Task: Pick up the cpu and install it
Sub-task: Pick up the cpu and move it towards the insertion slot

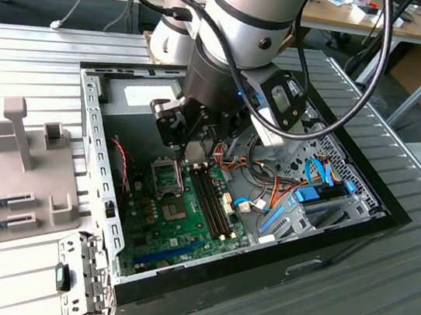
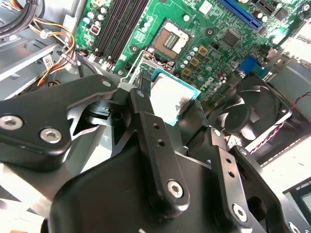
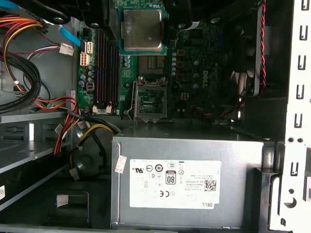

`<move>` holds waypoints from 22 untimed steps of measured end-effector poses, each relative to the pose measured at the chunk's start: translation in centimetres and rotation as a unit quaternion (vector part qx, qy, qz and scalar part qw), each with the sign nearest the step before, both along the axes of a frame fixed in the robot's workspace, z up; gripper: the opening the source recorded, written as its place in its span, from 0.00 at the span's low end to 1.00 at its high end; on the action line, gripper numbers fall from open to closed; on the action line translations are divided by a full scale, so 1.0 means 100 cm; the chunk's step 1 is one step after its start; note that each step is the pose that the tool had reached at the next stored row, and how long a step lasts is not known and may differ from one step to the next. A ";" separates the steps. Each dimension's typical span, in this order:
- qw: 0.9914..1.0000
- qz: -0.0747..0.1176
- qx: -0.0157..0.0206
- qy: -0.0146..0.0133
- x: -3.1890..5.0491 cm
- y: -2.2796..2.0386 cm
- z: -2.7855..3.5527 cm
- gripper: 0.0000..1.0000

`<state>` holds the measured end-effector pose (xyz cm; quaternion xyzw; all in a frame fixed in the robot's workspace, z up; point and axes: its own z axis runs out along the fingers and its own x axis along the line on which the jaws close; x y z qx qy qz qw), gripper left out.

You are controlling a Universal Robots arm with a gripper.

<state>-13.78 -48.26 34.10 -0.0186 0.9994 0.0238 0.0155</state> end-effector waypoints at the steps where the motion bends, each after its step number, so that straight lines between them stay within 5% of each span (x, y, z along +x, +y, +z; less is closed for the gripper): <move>1: 1.000 0.000 0.000 0.000 0.0000 -0.0004 -0.0001 0.47; 22: 1.000 0.000 0.000 0.000 0.0000 -0.0081 -0.0005 0.47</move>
